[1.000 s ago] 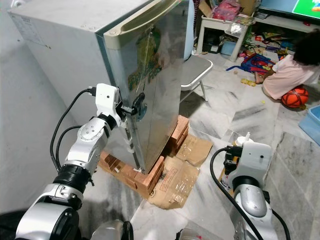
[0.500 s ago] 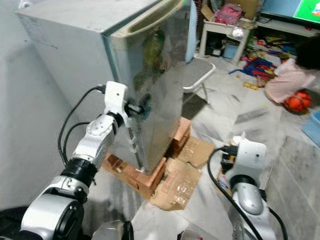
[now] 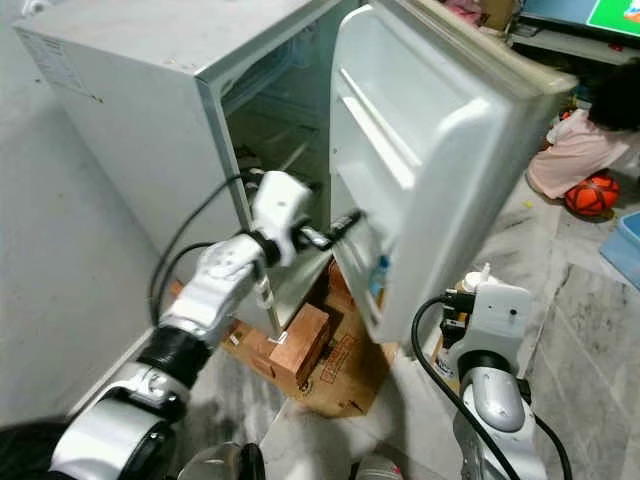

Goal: Restocking fridge

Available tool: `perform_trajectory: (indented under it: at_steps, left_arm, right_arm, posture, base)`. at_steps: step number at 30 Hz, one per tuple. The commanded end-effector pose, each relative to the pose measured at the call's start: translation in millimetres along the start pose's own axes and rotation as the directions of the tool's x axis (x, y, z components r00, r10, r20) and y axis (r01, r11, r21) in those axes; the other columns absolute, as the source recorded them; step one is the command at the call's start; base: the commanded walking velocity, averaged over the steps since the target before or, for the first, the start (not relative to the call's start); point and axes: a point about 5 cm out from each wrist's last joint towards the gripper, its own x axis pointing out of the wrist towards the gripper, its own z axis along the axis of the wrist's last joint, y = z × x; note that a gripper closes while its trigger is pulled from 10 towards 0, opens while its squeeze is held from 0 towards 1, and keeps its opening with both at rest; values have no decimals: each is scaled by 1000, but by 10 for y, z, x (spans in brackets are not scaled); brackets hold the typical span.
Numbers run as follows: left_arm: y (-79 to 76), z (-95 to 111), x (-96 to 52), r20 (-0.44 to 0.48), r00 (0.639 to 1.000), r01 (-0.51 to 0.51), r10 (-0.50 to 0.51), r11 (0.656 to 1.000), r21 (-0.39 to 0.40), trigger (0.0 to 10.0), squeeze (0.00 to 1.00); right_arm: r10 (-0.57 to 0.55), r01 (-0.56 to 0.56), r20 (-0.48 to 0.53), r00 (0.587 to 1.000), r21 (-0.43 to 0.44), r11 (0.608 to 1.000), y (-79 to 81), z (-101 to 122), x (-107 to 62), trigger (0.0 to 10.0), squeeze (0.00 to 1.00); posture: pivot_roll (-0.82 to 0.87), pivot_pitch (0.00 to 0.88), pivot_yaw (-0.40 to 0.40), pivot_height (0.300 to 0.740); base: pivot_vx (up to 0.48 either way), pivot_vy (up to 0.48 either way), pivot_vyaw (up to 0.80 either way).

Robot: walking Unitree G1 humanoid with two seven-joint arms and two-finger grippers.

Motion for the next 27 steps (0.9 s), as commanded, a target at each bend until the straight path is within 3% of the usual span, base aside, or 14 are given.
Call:
perform_trajectory:
  at_steps: [1, 2, 5, 11, 23, 27]
  left_arm:
    - [148, -20, -122, 6, 996, -94, 94, 995, 16, 10000, 0]
    - [148, -20, -122, 6, 996, -94, 94, 995, 16, 10000, 0]
    - [282, -71, -328, 14, 983, -184, 184, 983, 1, 10000, 0]
    - [289, -206, -583, -23, 959, -283, 282, 958, -44, 10000, 0]
    - [251, -238, -698, -59, 941, -337, 333, 940, -59, 10000, 0]
    - [276, -234, -731, -67, 934, -355, 352, 935, -29, 10000, 0]
  right_arm:
    - [15, -15, 24, 1000, -2, 1000, 37, 38, 21, 10000, 0]
    - [15, -15, 24, 1000, -2, 1000, 37, 38, 21, 10000, 0]
    - [22, -22, 25, 999, -7, 1000, 43, 47, 35, 10000, 0]
    - [55, -54, 61, 997, -22, 998, 111, 161, 171, 10000, 0]
    - [95, -94, 43, 995, -28, 995, 228, 160, 386, 10000, 0]
    - [121, -120, 22, 992, -35, 992, 261, 150, 409, 10000, 0]
  posture:
    - [-73, 0, 24, 740]
    - [-73, 0, 24, 740]
    - [-77, 0, 28, 740]
    - [-71, 0, 25, 740]
    - [-37, 0, -1, 740]
    - [-33, 0, 6, 740]
  base:
    - [0, 0, 0]
    - [0, 0, 0]
    - [0, 0, 0]
    - [0, -377, 0]
    - [0, -469, 0]
    - [0, -470, 0]
